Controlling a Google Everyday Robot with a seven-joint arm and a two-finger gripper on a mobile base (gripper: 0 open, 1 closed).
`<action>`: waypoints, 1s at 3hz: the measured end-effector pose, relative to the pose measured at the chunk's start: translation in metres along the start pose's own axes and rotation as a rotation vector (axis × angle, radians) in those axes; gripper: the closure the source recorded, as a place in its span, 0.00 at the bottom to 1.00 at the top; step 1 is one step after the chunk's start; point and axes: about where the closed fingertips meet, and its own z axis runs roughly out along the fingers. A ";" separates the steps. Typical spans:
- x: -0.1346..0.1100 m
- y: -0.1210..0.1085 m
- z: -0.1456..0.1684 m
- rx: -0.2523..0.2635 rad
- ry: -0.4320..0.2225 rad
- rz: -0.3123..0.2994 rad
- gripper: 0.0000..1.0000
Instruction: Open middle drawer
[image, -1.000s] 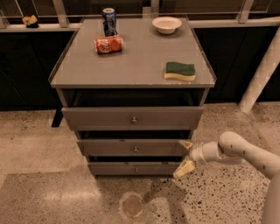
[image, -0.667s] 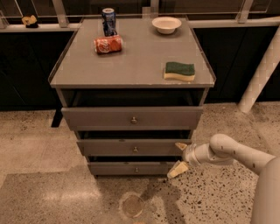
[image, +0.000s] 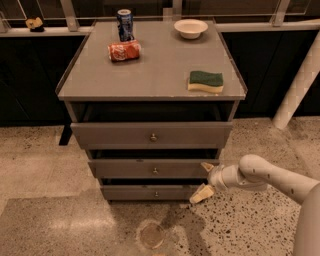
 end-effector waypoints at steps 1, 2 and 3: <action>0.000 0.000 0.000 0.000 0.000 0.000 0.00; -0.005 0.003 0.002 0.043 0.050 -0.031 0.00; -0.049 0.009 0.002 0.115 0.172 -0.148 0.00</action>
Offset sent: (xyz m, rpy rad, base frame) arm -0.0018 0.0282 0.0359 -0.4833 -0.1931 -0.0747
